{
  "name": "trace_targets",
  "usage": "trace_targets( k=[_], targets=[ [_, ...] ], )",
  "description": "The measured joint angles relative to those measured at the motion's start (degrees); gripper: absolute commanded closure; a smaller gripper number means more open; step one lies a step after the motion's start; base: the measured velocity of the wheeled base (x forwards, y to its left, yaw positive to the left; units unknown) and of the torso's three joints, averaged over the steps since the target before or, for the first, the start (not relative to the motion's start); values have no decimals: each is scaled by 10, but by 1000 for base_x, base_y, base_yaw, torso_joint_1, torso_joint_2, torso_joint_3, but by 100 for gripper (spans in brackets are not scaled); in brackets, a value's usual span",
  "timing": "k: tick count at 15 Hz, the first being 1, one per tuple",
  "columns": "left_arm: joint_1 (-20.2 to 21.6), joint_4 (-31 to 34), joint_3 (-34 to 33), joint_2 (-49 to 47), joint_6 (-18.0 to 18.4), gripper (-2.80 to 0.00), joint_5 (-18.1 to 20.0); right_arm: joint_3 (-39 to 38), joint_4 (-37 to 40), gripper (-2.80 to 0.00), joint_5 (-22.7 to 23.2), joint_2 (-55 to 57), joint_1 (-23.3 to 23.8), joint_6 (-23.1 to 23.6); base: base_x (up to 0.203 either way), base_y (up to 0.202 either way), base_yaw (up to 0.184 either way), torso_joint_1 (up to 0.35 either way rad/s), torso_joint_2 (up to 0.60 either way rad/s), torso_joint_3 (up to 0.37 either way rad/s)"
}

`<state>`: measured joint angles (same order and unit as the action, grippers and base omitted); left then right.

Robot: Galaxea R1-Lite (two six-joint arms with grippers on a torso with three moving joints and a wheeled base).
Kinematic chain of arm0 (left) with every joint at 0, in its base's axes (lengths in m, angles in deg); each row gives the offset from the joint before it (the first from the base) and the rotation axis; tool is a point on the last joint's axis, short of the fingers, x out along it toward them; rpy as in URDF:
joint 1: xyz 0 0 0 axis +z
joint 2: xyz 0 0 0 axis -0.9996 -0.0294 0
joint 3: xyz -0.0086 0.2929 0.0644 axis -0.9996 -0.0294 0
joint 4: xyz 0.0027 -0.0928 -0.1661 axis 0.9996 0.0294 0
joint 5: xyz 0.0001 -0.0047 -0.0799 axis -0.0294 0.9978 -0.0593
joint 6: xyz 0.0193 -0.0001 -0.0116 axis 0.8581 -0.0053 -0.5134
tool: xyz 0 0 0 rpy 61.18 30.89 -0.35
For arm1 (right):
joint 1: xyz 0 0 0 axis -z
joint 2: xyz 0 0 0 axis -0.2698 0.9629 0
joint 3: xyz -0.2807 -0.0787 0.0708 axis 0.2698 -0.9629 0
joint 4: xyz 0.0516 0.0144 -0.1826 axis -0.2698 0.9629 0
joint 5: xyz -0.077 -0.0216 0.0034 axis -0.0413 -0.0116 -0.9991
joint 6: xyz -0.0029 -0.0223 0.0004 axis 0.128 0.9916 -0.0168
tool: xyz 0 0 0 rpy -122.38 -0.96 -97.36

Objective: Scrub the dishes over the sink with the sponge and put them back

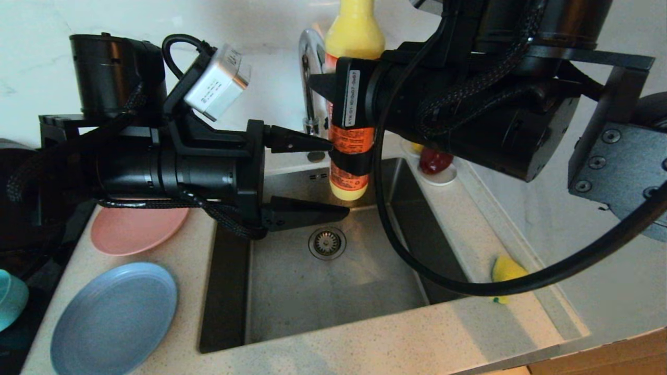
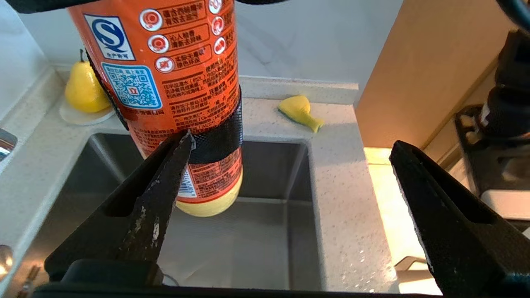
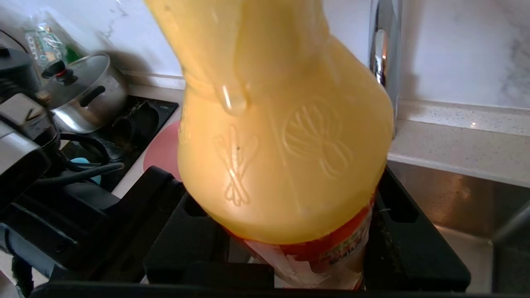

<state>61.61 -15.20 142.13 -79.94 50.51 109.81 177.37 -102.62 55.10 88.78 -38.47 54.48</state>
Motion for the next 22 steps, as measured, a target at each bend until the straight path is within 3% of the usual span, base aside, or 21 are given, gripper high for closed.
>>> trace_targets(
  k=[9,15,22],
  targets=[
    [-1,-14,-50,54,-39,-280,14,2,3,0,5,-2,0,-2,0,0,0,0,0,0],
    [-1,-138,-125,45,-53,-280,14,9,7,0,6,-6,1,-24,0,0,0,0,0,0],
    [0,-165,-144,28,-76,-280,4,11,9,0,14,-14,1,-46,0,0,0,0,0,0]
  ],
)
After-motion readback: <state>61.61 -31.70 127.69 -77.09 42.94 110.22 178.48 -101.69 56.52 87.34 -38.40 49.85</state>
